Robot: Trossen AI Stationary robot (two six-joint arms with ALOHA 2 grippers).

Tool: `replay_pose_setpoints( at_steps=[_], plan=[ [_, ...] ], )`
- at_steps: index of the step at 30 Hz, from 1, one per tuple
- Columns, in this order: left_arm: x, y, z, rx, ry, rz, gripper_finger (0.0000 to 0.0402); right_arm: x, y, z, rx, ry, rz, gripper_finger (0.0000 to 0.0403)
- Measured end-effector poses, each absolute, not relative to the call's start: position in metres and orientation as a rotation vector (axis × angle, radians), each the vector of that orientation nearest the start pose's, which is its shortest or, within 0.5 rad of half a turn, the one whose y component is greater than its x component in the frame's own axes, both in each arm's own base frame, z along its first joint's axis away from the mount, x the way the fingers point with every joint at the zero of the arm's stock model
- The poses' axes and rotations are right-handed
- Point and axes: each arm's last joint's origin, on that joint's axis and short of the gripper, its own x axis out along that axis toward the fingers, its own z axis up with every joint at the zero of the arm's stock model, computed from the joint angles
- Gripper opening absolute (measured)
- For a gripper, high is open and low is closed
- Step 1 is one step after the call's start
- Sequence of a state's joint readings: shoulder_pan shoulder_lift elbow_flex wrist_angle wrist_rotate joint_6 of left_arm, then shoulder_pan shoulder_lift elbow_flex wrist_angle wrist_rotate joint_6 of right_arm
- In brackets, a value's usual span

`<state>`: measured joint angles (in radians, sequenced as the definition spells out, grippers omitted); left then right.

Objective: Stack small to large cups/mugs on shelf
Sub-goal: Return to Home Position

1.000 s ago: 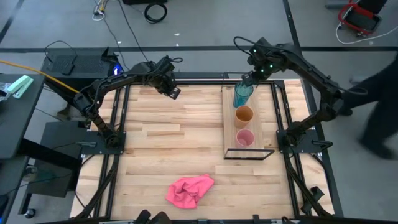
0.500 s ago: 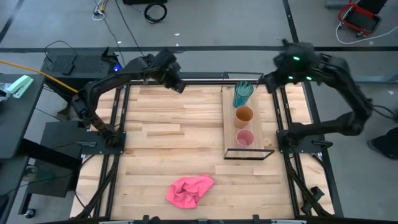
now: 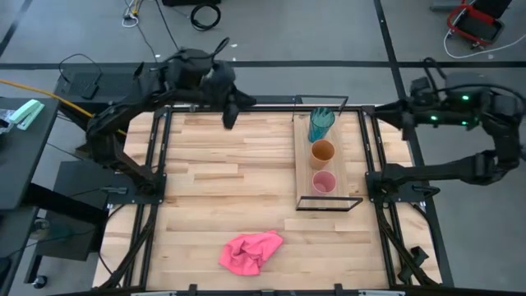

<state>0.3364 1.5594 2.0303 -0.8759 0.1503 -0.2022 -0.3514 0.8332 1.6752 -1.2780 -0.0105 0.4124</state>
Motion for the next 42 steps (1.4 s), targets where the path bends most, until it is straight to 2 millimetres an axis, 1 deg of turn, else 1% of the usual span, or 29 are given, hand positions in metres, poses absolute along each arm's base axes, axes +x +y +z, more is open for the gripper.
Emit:
replay_pose_setpoints(
  at_steps=[2, 5, 8, 12, 16, 18, 20, 23, 24, 28, 30, 34, 39, 42],
  plan=[
    [0.277, 0.079, 0.507, -0.235, 0.349, 0.167, 0.0039, 0.036, -0.013, 0.480, 0.476, 0.344, -0.412, 0.0130],
    [0.265, 0.062, 0.518, -0.201, 0.379, 0.117, 0.0039, 0.024, -0.008, 0.479, 0.500, 0.329, -0.413, 0.0130],
    [0.250, 0.050, 0.526, -0.245, 0.420, 0.098, 0.0034, 0.012, -0.004, 0.479, 0.526, 0.285, -0.410, 0.0130],
    [0.236, 0.035, 0.540, -0.283, 0.398, 0.061, 0.0029, 0.001, 0.001, 0.486, 0.523, 0.176, -0.349, 0.0130],
    [0.222, 0.026, 0.559, -0.202, 0.281, 0.010, 0.0029, -0.015, 0.009, 0.500, 0.475, -0.017, -0.235, 0.0130],
    [0.210, 0.024, 0.567, -0.157, 0.236, -0.001, 0.0033, -0.025, 0.013, 0.507, 0.431, -0.120, -0.195, 0.0130],
    [0.193, 0.022, 0.578, -0.120, 0.150, -0.008, 0.0036, -0.038, 0.018, 0.512, 0.391, -0.206, -0.175, 0.0130],
    [0.169, 0.018, 0.588, -0.078, 0.064, -0.019, 0.0040, -0.058, 0.024, 0.513, 0.352, -0.303, -0.180, 0.0130],
    [0.164, 0.016, 0.589, -0.073, 0.052, -0.023, 0.0040, -0.062, 0.025, 0.512, 0.351, -0.321, -0.195, 0.0130],
    [0.149, 0.014, 0.586, -0.067, 0.008, -0.029, 0.0037, -0.072, 0.030, 0.508, 0.348, -0.351, -0.218, 0.0130],
    [0.144, 0.014, 0.581, -0.064, -0.018, -0.027, 0.0034, -0.076, 0.032, 0.505, 0.350, -0.357, -0.221, 0.0130],
    [0.122, 0.012, 0.567, -0.066, -0.116, -0.020, 0.0030, -0.078, 0.034, 0.498, 0.374, -0.362, -0.237, 0.0130],
    [0.096, 0.011, 0.532, -0.147, -0.150, 0.017, 0.0028, -0.070, 0.035, 0.483, 0.400, -0.330, -0.253, 0.0130],
    [0.077, 0.009, 0.511, -0.185, -0.188, 0.066, 0.0032, -0.059, 0.033, 0.473, 0.412, -0.301, -0.242, 0.0130]
  ],
)
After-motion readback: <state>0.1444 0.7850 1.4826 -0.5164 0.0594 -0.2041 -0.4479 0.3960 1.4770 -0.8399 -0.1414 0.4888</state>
